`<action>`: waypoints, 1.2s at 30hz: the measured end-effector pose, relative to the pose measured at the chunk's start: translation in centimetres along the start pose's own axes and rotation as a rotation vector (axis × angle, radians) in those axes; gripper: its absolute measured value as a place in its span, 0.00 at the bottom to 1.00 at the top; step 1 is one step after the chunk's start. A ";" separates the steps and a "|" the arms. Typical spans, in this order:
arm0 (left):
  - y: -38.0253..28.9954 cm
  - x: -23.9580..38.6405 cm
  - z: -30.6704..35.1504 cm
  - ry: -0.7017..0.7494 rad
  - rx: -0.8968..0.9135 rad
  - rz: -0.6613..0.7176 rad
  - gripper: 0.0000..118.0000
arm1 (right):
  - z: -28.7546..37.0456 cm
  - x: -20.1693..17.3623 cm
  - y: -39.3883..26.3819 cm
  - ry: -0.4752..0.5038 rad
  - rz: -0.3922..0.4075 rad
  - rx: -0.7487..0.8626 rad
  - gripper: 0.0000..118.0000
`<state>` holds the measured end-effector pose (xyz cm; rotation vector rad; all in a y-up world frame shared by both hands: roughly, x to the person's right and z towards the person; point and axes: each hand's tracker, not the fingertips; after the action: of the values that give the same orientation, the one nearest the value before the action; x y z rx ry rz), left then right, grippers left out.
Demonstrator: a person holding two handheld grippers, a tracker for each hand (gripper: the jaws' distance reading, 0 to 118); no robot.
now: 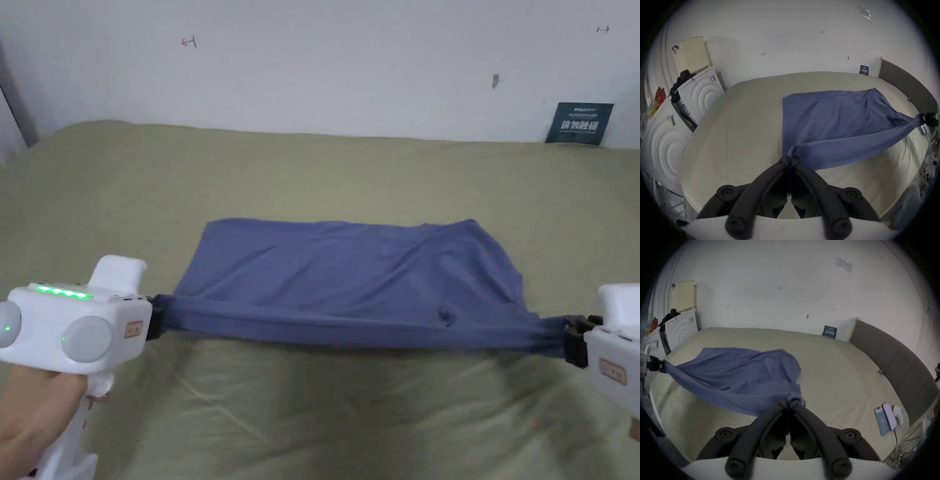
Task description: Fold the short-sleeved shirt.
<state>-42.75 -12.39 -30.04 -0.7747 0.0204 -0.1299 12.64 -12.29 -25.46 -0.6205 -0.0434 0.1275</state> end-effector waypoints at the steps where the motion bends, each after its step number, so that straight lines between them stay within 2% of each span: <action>1: -1.7 0.3 1.1 -0.010 -0.007 0.012 0.01 | 1.0 0.3 -1.5 0.013 0.002 -0.020 0.02; 8: -9.8 0.3 3.1 -0.051 -0.058 0.046 0.01 | 4.0 0.4 -8.9 0.045 -0.016 -0.107 0.02; 10: -10.9 0.3 3.2 -0.056 -0.074 0.052 0.01 | 3.9 0.4 -9.6 0.054 -0.045 -0.126 0.02; 18: -12.5 -0.1 2.5 -0.071 -0.105 0.093 0.02 | 2.6 0.1 -10.2 0.048 -0.012 -0.163 0.02; 19: -12.5 -0.1 2.5 -0.074 -0.106 0.091 0.05 | 2.5 0.0 -10.3 0.047 -0.016 -0.171 0.02; 20: -12.4 -0.1 2.5 -0.080 -0.107 0.092 0.24 | 2.6 0.0 -10.4 0.050 -0.020 -0.170 0.03; 21: -12.5 -0.1 2.7 -0.089 -0.102 0.097 0.55 | 2.6 0.0 -10.5 0.054 -0.024 -0.171 0.14; 22: -12.5 -0.3 2.9 -0.097 -0.101 0.104 0.88 | 2.9 -0.1 -10.3 0.057 -0.029 -0.173 0.41; 23: -12.5 -0.5 3.1 -0.105 -0.106 0.115 0.88 | 3.2 0.0 -10.1 0.057 -0.035 -0.174 0.53; 24: -12.6 -0.6 3.4 -0.102 -0.104 0.121 0.97 | 3.7 0.0 -9.8 0.058 -0.047 -0.177 0.67; 25: -12.8 -0.8 4.4 -0.089 -0.058 0.122 1.00 | 4.0 0.2 -9.6 0.066 -0.058 -0.185 0.88; 26: -12.6 -1.2 5.1 -0.072 -0.046 0.120 1.00 | 4.7 0.5 -9.5 0.087 -0.109 -0.063 0.97; 27: -12.5 -1.6 5.5 -0.072 -0.051 0.130 0.99 | 4.9 0.4 -9.4 0.095 -0.088 -0.105 0.92; 29: -12.6 -2.2 6.6 -0.047 -0.040 0.166 0.98 | 6.3 0.4 -9.0 0.087 -0.076 -0.123 0.92; 30: -12.7 -2.6 7.0 -0.060 -0.045 0.179 0.94 | 6.6 0.5 -9.0 0.090 -0.076 -0.107 0.90; 31: -12.9 -2.9 7.3 -0.070 -0.047 0.197 0.85 | 6.9 0.6 -9.0 0.095 -0.072 -0.103 0.83; 32: -13.1 -3.0 7.5 -0.076 -0.045 0.211 0.47 | 7.6 0.3 -8.4 0.095 -0.069 -0.105 0.56; 33: -13.3 -2.6 7.7 -0.075 -0.056 0.209 0.04 | 7.8 0.2 -8.4 0.092 -0.071 -0.106 0.21; 34: -13.8 -2.5 7.4 -0.071 -0.049 0.215 0.00 | 7.6 0.2 -8.5 0.083 -0.071 -0.111 0.00; 36: -14.1 -2.8 6.6 -0.091 -0.091 0.198 0.00 | 7.8 0.6 -9.0 0.095 -0.094 -0.125 0.00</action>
<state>-46.66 -17.41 -15.49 -0.8643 0.0169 0.0951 13.60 -14.93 -13.88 -0.7473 0.0115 0.0045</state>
